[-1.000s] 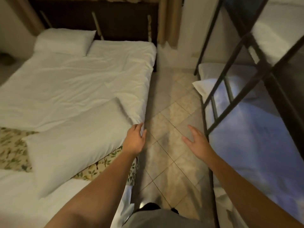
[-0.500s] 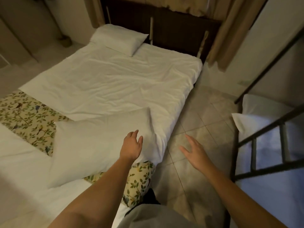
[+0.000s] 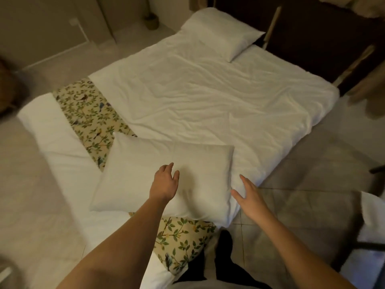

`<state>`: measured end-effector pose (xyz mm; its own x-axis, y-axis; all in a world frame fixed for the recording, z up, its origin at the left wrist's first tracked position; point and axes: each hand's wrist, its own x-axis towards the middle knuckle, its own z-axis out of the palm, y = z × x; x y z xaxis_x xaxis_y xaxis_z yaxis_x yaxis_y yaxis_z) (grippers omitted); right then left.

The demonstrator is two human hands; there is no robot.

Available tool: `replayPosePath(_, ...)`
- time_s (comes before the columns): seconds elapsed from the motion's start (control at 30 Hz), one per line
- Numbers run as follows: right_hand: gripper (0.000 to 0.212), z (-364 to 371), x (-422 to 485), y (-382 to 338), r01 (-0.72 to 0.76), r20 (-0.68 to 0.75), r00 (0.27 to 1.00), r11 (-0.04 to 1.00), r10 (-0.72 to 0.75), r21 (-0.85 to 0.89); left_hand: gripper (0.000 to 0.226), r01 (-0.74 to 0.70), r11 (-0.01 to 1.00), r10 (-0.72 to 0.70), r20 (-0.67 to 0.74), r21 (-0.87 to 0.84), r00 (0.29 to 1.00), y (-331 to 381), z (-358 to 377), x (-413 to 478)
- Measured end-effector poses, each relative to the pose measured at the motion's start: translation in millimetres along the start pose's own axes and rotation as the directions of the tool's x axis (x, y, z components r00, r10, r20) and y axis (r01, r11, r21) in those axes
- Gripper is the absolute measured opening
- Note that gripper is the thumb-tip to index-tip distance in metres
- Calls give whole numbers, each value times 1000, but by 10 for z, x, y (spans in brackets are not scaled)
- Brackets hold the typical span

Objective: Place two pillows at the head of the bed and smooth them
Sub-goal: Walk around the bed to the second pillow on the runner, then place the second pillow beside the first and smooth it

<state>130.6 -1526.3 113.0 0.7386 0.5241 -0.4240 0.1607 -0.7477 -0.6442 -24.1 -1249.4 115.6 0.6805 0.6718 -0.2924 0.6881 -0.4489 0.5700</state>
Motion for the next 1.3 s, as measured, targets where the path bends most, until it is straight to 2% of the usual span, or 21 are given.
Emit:
replayPosePath(0.03,114,27,107,-34,6,19,1000,1000,-6,-6,55,27,1000,-27,-18,4,999,-57,-28,22)
replayPosePath(0.17,94,166,488,-161,28,125,992,999,-23,-36,56,158,987,-158,-70,-1,985,-297,-118,53)
replayPosePath(0.3,93,316,863,-213,2,174,985,998,8,-55,58,245,969,-246,-88,-20,965,-549,-153,168)
replayPosePath(0.5,99,615,1218,-207,-158,168,972,985,167,-68,61,410,911,-411,-82,-29,908,-1197,-245,401)
replayPosePath(0.73,120,1044,1832,66,-394,52,919,916,391,70,68,520,854,-516,-97,14,851,-1943,-396,1143)
replayPosePath(0.87,112,1209,2083,40,-463,3,883,869,470,175,66,561,828,-554,-161,-3,817,-2266,-445,1580)
replayPosePath(1.0,104,1319,2272,78,-539,-8,834,817,552,205,85,630,776,-621,-216,-32,753,-2470,-424,1848)
replayPosePath(1.07,111,1369,2314,134,-569,16,814,790,581,227,90,666,743,-662,-205,-61,721,-2524,-384,1926)
replayPosePath(1.2,131,1479,2342,246,-626,72,770,728,634,280,74,761,636,-769,-176,-126,614,-2552,-267,1994)
replayPosePath(1.3,133,1489,2337,250,-595,50,796,762,604,256,54,740,662,-742,-247,-123,623,-2580,-202,1943)
